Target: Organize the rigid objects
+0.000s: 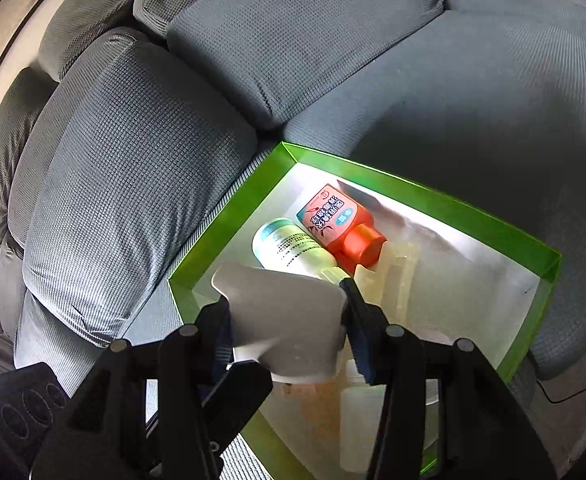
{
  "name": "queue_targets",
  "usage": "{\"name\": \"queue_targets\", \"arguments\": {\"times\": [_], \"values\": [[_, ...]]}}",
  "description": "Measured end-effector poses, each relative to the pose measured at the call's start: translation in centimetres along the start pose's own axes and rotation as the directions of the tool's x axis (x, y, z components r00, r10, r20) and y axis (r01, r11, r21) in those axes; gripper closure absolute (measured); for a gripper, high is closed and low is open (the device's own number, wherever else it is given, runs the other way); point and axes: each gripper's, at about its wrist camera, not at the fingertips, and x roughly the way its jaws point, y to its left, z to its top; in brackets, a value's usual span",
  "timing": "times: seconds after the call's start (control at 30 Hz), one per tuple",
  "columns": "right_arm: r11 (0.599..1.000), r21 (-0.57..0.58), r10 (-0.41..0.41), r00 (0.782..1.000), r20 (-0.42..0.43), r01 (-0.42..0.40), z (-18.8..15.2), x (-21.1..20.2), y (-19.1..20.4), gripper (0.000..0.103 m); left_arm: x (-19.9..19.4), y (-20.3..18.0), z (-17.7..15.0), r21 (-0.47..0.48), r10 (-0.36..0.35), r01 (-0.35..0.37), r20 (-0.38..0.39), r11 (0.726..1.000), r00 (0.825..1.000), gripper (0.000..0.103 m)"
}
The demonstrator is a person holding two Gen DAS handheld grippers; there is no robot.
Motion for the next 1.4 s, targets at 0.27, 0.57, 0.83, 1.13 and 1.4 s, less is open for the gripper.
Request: {"name": "queue_targets", "arguments": {"times": [0.27,0.57,0.83,1.13,1.4], "values": [[1.0,-0.008,-0.007,1.0,-0.028,0.007,-0.2,0.6,0.0,0.054,0.0,0.6,-0.3,-0.035,0.003,-0.003,-0.006,0.999,1.0,0.069],[0.999,-0.006,-0.032,0.998,-0.046,0.032,-0.3,1.2,-0.1,0.052,0.1,0.7,-0.4,-0.038,0.069,-0.071,-0.041,0.997,0.997,0.069],[0.999,0.026,0.018,1.0,0.002,-0.018,-0.1,-1.1,-0.2,0.035,-1.4,-1.1,-0.3,0.036,0.125,-0.124,-0.019,0.992,0.992,0.036],[0.995,0.003,-0.099,0.99,0.105,0.1,0.1,-3.9,-0.1,0.021,-3.0,-2.2,-0.1,0.084,0.209,-0.212,0.038,0.974,0.977,0.017],[0.992,0.021,-0.128,0.979,0.156,0.127,0.5,-5.6,-0.9,0.011,-3.2,-2.7,-0.2,0.092,0.279,-0.282,0.041,0.955,0.959,0.014]]}}
